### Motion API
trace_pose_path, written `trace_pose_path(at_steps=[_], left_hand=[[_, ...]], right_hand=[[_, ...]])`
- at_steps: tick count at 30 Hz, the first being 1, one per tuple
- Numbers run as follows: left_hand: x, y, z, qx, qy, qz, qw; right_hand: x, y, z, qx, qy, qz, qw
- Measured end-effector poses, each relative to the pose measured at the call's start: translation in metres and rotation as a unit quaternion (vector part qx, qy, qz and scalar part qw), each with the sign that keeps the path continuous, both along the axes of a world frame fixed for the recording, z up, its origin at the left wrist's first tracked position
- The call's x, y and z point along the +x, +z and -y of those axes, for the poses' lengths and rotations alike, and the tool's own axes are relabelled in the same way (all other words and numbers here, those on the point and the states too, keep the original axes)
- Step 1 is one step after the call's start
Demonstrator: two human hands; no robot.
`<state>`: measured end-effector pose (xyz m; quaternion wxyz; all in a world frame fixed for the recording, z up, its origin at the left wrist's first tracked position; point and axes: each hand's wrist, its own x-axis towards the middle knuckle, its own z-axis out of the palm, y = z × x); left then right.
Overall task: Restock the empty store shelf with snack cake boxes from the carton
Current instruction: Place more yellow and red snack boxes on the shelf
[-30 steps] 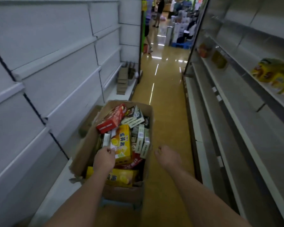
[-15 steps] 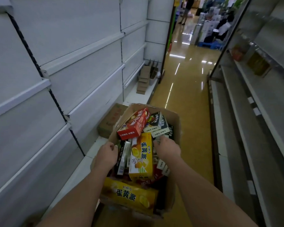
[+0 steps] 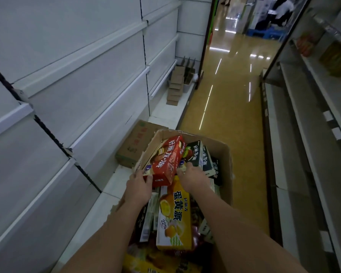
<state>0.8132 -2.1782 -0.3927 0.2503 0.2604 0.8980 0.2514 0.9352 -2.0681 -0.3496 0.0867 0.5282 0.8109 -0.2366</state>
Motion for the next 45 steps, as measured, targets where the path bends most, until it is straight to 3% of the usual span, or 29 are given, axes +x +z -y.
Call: trace_pose_path(at_steps=[5, 9, 14, 25, 28, 31, 34, 37, 40, 45], left_hand=[[-0.017, -0.011, -0.036, 0.004, -0.037, 0.025, 0.999], [-0.027, -0.015, -0.058, -0.047, -0.075, -0.001, 0.996], [-0.038, -0.039, -0.070, -0.087, -0.117, 0.027, 0.989], [-0.036, -0.044, -0.073, -0.083, -0.105, 0.033, 0.990], [-0.040, -0.048, -0.072, -0.044, -0.078, 0.084, 0.992], [-0.047, -0.050, -0.073, 0.005, 0.033, 0.186, 0.982], [-0.049, -0.048, -0.071, 0.005, 0.119, 0.346, 0.931], [-0.038, -0.036, -0.068, 0.002, 0.134, 0.482, 0.866], [-0.025, -0.028, -0.070, 0.017, 0.152, 0.482, 0.863], [0.008, -0.006, -0.076, 0.074, 0.206, 0.480, 0.850]], right_hand=[[-0.037, -0.027, -0.013, -0.067, -0.050, -0.027, 0.996], [-0.058, -0.038, -0.017, -0.081, -0.087, -0.056, 0.991], [-0.077, -0.049, -0.016, -0.110, -0.123, -0.069, 0.984], [-0.094, -0.063, -0.015, -0.139, -0.282, -0.176, 0.933], [-0.085, -0.058, -0.018, -0.150, -0.293, -0.193, 0.924], [-0.068, -0.052, -0.021, -0.205, -0.328, -0.242, 0.890], [-0.045, -0.045, -0.023, -0.278, -0.357, -0.287, 0.845], [-0.025, -0.030, -0.024, -0.304, -0.338, -0.305, 0.837], [-0.016, -0.017, -0.023, -0.271, -0.354, -0.321, 0.836], [-0.007, -0.007, -0.003, -0.145, -0.467, -0.417, 0.766]])
